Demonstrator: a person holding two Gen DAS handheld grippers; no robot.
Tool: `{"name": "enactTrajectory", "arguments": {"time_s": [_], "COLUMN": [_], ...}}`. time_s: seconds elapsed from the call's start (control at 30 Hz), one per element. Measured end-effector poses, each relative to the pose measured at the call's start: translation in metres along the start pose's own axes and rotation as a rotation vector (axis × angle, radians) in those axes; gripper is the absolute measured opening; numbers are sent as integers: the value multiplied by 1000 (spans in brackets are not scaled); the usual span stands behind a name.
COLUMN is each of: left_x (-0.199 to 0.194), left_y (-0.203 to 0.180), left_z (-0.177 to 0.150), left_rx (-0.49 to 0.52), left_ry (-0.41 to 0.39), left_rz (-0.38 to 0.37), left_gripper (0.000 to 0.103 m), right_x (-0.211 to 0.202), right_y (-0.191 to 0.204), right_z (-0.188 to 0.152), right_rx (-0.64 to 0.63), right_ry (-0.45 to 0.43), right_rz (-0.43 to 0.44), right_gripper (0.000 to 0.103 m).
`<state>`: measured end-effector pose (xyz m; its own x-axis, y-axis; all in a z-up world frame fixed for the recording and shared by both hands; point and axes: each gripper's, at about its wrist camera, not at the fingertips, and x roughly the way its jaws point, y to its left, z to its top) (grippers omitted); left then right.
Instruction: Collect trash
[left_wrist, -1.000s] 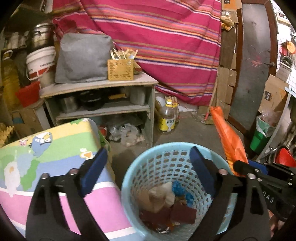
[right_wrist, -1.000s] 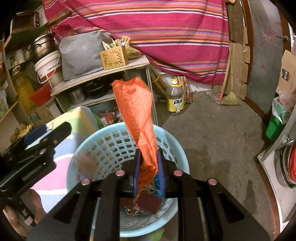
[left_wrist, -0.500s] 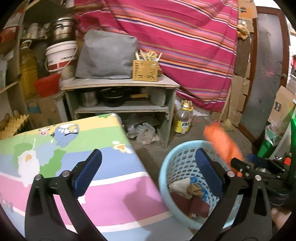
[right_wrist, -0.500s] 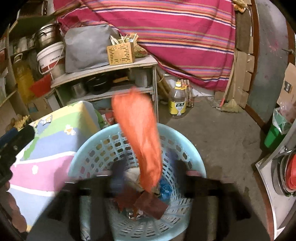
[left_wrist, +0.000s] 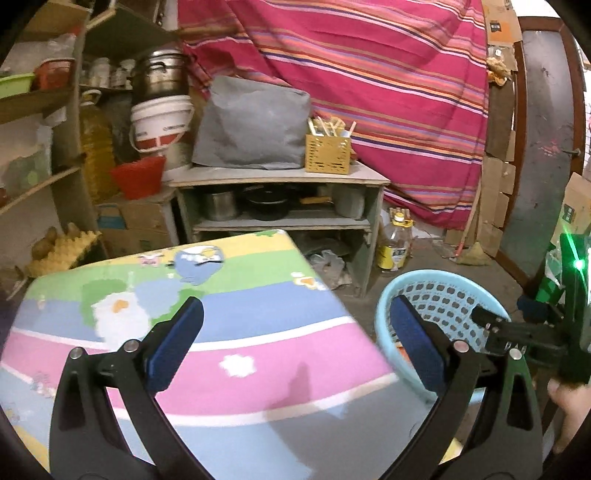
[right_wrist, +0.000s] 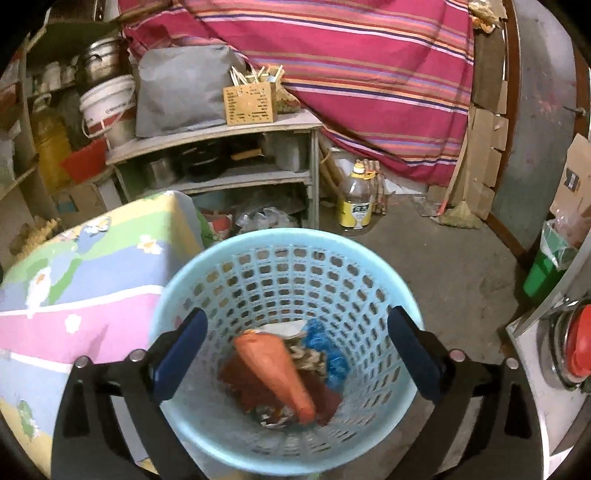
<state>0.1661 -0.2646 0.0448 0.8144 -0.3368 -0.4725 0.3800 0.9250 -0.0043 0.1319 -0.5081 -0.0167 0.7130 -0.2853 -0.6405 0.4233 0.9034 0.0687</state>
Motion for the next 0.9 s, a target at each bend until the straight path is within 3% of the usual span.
{"name": "enactTrajectory", "arguments": {"time_s": [0.23,0.5,0.9], "left_x": [-60,-118,-139], "left_y": [42,85,152], "left_z": [-19,-61,-124], "left_rx": [2,-33,-91], "left_ry": [-45,-67,-21], "left_rz": [54,121,243], "left_gripper": [98,98,98], "right_x": [-54,-122,-172], "right_y": [36,82,148], "right_z": [-17,-58,-126], "right_rx": [-30,-66,-116], "right_ry": [-69,-137,-246], "right_rz": [-3,63,128], "right_gripper": [99,99,99]}}
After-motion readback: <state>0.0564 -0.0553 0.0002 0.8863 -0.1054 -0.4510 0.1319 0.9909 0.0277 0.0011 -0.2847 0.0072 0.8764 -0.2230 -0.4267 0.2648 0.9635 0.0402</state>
